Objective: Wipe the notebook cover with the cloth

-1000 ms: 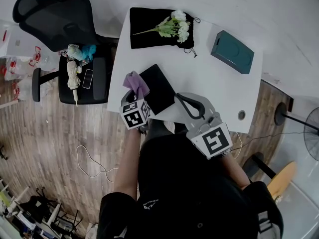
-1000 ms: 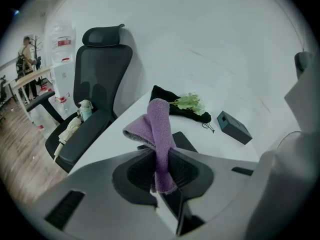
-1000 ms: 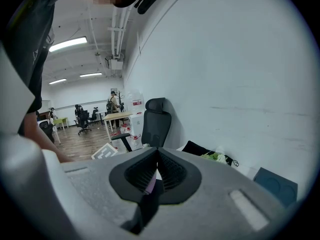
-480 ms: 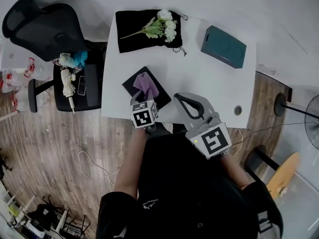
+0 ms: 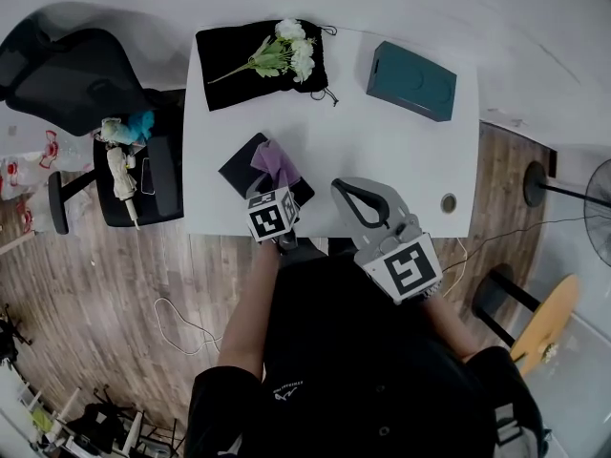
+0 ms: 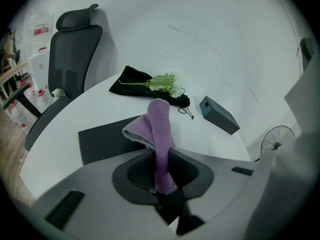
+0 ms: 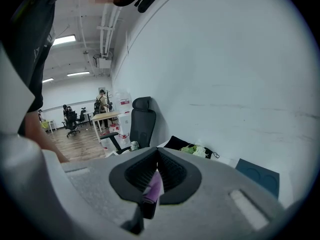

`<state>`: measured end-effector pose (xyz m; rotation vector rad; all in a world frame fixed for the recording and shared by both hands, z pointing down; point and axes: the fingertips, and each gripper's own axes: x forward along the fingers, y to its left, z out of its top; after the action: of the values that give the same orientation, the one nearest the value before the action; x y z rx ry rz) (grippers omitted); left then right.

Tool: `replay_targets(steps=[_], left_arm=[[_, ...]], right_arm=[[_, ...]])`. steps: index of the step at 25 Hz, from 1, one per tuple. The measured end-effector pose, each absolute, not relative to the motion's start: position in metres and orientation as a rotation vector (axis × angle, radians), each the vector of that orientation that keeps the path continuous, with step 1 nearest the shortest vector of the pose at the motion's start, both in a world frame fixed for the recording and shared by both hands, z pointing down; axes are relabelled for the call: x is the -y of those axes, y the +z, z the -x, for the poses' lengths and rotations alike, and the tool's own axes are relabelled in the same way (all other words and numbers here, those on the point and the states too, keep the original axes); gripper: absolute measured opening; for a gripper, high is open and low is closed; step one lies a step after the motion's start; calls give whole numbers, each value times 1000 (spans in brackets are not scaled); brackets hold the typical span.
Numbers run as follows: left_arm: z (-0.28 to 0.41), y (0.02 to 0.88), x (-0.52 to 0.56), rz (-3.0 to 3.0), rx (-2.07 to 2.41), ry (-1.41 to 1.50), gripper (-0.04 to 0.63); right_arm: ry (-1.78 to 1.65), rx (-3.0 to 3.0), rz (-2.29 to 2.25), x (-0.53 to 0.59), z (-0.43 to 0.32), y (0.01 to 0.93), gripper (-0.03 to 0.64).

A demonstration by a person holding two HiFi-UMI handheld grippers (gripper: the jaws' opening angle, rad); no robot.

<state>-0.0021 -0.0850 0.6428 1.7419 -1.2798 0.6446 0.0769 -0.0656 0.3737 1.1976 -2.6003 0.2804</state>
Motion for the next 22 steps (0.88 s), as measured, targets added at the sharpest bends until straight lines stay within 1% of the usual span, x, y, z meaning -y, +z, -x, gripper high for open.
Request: replay_targets(steps=[7, 22], left_arm=[[6, 653, 85, -1714, 1296, 682, 67], [19, 659, 80, -1694, 1304, 685, 69]], right_arm=[[292, 2591, -1192, 69, -83, 379, 5], [281, 2614, -1157, 77, -63, 378, 5]])
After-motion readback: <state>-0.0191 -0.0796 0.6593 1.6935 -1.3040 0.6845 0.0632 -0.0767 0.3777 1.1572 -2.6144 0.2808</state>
